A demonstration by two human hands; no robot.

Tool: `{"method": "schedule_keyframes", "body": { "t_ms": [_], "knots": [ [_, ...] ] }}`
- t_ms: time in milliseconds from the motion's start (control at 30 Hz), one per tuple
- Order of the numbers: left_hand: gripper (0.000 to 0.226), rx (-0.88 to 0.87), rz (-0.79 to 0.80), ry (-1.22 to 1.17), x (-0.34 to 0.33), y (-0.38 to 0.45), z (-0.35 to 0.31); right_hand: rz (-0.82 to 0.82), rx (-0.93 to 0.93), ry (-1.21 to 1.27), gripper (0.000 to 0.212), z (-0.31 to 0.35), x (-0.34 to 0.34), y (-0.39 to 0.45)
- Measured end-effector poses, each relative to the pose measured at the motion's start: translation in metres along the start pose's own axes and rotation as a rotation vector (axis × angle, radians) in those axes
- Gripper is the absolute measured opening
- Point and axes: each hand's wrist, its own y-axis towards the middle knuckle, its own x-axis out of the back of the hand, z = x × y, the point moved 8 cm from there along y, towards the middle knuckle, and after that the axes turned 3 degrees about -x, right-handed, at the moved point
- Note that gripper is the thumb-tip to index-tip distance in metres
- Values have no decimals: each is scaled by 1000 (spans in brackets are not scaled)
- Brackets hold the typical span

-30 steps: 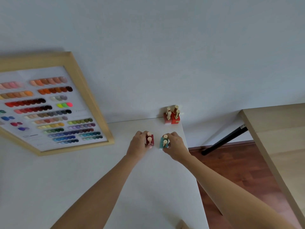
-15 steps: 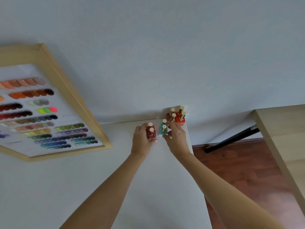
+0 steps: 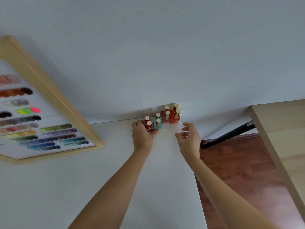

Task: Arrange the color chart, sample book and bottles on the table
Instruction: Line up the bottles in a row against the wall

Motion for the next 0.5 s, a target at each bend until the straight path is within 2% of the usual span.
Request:
{"method": "schedule_keyframes", "body": {
  "t_ms": [200,367,500],
  "knots": [
    [50,22,-12,-26,-4,14,-4,96,-44,-9,52,0,-10,29],
    [43,22,-1,-24,-8,21,-7,130,57,-115,29,15,-20,50],
    [36,25,0,-24,-10,24,-6,114,69,-116,26,13,-22,54]
  ]
}}
